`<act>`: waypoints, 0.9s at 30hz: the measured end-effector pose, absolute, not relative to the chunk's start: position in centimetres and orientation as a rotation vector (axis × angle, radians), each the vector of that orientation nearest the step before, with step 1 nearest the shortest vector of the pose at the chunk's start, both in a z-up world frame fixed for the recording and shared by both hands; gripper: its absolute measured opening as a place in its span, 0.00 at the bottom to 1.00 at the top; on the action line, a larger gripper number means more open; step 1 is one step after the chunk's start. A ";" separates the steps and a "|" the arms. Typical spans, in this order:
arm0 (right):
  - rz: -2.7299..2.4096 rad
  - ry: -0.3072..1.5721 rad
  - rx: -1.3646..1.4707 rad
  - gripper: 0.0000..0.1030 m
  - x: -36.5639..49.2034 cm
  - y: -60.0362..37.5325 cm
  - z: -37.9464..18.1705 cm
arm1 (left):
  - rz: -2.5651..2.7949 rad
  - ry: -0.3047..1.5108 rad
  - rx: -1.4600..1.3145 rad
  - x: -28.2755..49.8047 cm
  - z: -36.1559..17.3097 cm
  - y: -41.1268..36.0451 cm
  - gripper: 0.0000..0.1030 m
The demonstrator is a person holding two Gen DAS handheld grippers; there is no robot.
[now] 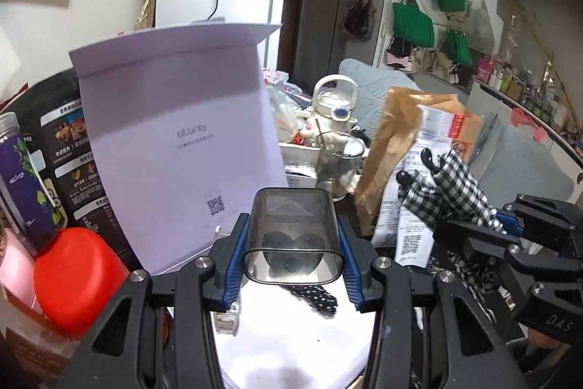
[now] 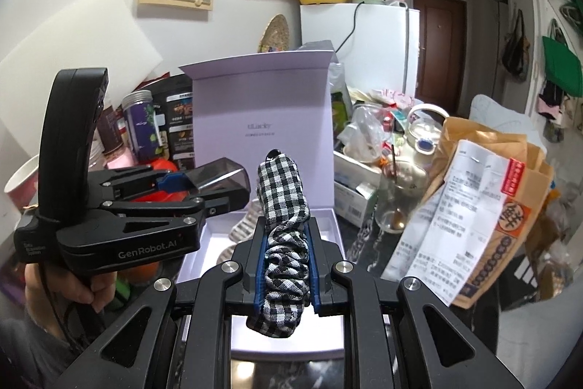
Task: Organize rigid objects
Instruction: 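Carry the clear case with the left tool while the right tool carries the scrunchie into the lavender box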
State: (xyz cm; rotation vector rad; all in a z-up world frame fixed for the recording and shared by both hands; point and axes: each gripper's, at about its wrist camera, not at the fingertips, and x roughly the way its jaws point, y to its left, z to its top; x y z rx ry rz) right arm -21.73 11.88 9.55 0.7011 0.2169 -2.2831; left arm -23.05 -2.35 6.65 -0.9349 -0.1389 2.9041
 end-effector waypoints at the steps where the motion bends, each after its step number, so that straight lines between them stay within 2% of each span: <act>1: -2.281 0.218 0.702 0.18 -22.0 11.7 9.4 | 2.910 -0.137 -0.944 -23.3 6.3 -2.5 0.43; 27: -2.162 0.149 1.003 0.18 -29.6 10.1 0.3 | 2.787 -0.070 -1.291 -28.7 -2.2 -1.3 0.43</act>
